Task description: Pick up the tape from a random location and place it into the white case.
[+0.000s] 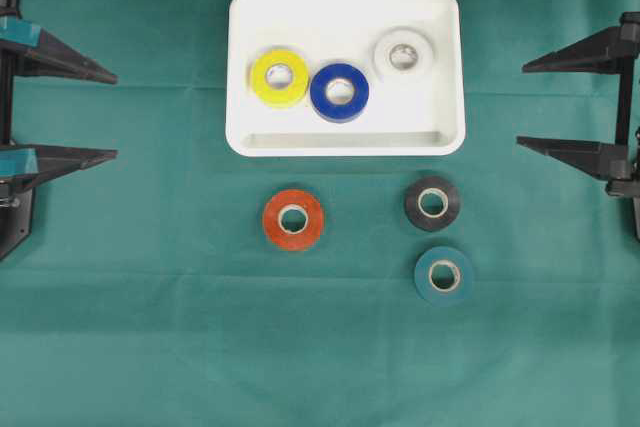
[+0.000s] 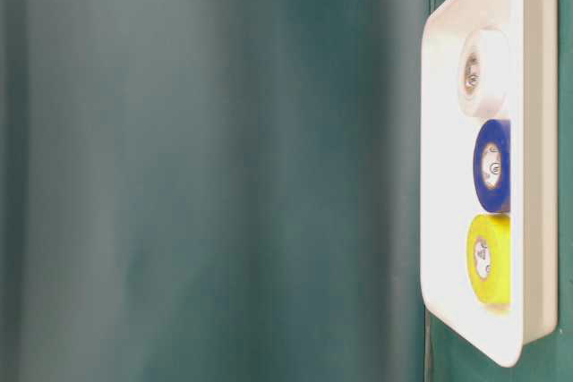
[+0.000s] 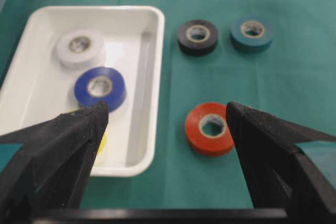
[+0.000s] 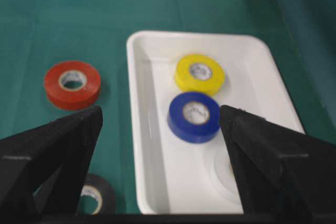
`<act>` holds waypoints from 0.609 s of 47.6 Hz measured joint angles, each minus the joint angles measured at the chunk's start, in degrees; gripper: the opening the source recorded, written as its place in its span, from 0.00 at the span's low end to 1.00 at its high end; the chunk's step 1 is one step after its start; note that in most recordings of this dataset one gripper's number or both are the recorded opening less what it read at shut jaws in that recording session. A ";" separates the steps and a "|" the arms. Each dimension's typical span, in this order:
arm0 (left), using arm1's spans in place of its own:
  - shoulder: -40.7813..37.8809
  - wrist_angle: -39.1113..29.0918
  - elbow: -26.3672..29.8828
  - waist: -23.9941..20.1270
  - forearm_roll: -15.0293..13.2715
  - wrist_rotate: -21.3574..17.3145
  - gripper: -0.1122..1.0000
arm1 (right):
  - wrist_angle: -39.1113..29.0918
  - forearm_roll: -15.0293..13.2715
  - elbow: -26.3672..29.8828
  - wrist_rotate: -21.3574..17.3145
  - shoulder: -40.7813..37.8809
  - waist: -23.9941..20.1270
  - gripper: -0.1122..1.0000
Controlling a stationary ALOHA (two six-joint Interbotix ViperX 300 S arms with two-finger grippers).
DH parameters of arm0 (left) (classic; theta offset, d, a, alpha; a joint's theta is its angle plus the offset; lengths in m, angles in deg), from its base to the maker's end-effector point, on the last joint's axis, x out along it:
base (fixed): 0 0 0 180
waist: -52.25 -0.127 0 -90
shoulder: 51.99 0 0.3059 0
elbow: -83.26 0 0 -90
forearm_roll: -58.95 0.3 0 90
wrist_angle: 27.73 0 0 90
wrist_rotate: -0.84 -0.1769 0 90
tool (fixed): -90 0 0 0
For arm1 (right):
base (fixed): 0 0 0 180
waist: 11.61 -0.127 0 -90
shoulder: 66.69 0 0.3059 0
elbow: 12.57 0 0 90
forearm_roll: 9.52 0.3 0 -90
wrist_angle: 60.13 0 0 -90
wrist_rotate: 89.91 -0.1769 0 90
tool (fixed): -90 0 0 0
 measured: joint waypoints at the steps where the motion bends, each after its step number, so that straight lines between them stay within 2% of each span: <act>1: 0.26 -0.09 -0.18 0.00 0.09 0.00 0.98 | 0.00 0.00 -0.18 0.00 0.09 0.00 0.87; 11: 3.08 0.62 -4.04 0.00 0.00 0.00 0.98 | 0.44 0.00 -2.46 0.00 1.05 0.00 0.86; 29: 5.19 11.87 -14.59 0.00 0.00 0.00 0.98 | 4.83 -0.09 -6.68 0.00 1.23 0.00 0.86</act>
